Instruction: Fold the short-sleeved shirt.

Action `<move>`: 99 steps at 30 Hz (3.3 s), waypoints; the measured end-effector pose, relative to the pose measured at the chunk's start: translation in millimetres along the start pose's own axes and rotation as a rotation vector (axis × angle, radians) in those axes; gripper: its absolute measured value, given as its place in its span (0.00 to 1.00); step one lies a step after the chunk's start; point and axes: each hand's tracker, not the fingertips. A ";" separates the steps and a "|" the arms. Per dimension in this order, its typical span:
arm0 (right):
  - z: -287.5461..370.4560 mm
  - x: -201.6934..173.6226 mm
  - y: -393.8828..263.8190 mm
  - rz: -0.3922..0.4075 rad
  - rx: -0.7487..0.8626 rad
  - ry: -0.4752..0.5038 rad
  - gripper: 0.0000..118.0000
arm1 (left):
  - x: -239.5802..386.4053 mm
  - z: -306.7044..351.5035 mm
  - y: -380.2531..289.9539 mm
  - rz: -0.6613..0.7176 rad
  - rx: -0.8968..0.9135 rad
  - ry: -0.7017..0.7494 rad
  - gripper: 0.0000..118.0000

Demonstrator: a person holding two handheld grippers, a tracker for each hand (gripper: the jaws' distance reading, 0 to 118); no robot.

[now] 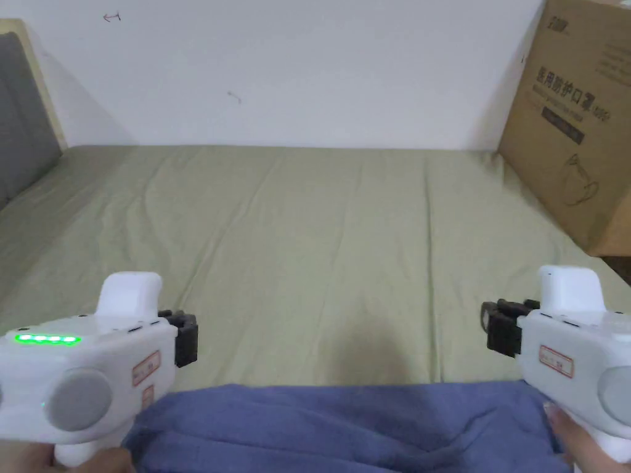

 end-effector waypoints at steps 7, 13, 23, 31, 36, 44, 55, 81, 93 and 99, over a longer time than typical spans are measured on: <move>-19.2 5.4 -8.2 -0.094 -0.131 0.073 0.00 | -18.9 -6.8 -3.2 0.135 -0.029 -0.078 0.00; -13.0 25.6 -18.7 -0.129 -0.244 0.064 0.00 | -157.4 -41.4 -44.2 0.617 -0.264 -0.518 0.54; -10.5 24.2 -25.9 -0.221 -0.344 0.089 0.00 | -224.7 -84.7 -129.3 0.919 -0.338 -0.621 1.00; -18.5 9.7 -20.5 -0.201 -0.394 0.102 0.00 | -179.1 -146.4 -143.9 0.801 -0.483 -0.864 1.00; -17.3 1.0 -18.6 -0.183 -0.392 0.121 0.00 | -189.9 -154.8 -143.4 0.788 -0.490 -0.643 0.03; -17.6 -4.6 -19.6 -0.169 -0.408 0.162 0.00 | -171.8 -114.7 -112.1 0.516 -0.441 -0.432 0.03; -13.9 -2.0 -10.0 -0.137 -0.371 0.225 0.00 | -153.9 -26.9 -31.4 0.176 -0.280 0.059 0.03; -5.4 28.4 -25.4 -0.171 -0.384 0.218 0.00 | -50.7 -98.8 -55.6 0.179 -0.499 -0.286 0.00; -2.4 28.3 -33.9 -0.191 -0.417 0.208 0.00 | 60.2 -143.0 -103.0 0.031 -0.625 -0.462 0.00; 0.0 29.1 -36.3 -0.195 -0.423 0.206 0.00 | 49.5 -120.7 -91.9 0.250 -0.613 -0.671 0.00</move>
